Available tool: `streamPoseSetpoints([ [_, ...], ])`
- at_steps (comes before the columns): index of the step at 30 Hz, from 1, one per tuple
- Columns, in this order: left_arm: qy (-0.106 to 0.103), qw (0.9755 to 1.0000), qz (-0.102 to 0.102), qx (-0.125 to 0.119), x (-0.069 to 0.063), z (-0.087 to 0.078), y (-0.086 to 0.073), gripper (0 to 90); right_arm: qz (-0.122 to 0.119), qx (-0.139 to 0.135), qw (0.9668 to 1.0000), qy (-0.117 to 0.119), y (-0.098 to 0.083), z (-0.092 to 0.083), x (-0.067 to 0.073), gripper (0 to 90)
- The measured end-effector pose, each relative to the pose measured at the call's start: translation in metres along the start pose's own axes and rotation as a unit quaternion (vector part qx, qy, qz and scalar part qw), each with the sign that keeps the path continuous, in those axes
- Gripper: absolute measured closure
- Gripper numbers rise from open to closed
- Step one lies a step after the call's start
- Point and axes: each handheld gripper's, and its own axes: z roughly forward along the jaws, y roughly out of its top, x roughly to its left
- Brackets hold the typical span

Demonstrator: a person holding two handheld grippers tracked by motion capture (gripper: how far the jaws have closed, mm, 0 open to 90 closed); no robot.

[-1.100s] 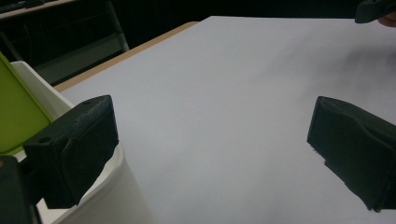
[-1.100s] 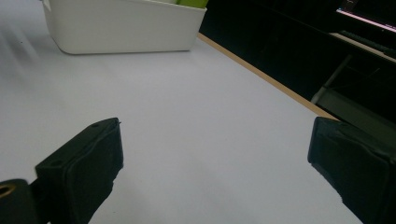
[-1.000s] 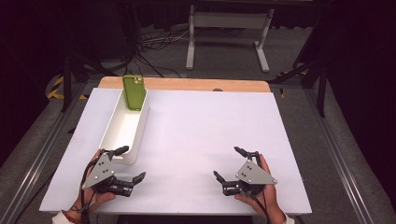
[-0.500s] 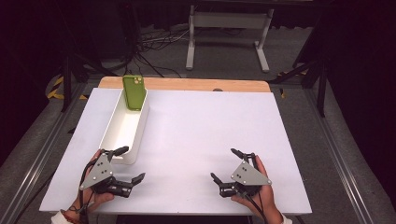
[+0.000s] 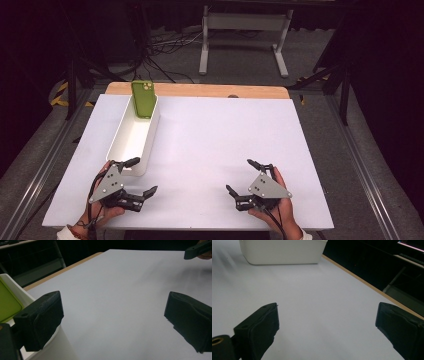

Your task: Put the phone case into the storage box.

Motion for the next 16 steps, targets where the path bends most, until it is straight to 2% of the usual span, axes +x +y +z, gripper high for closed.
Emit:
streamPoseSetpoints([
  [13,0.000,1.0000,0.002,0.000,-0.0005,0.0009,0.0002,3.2,-0.002,0.005,1.0000,-0.004,-0.0022,0.0015,-0.0002,6.0],
  [16,0.002,1.0000,-0.005,-0.003,-0.0001,0.0018,0.0000,3.3,0.003,0.004,1.0000,-0.001,-0.0025,0.0019,-0.0010,6.0],
])
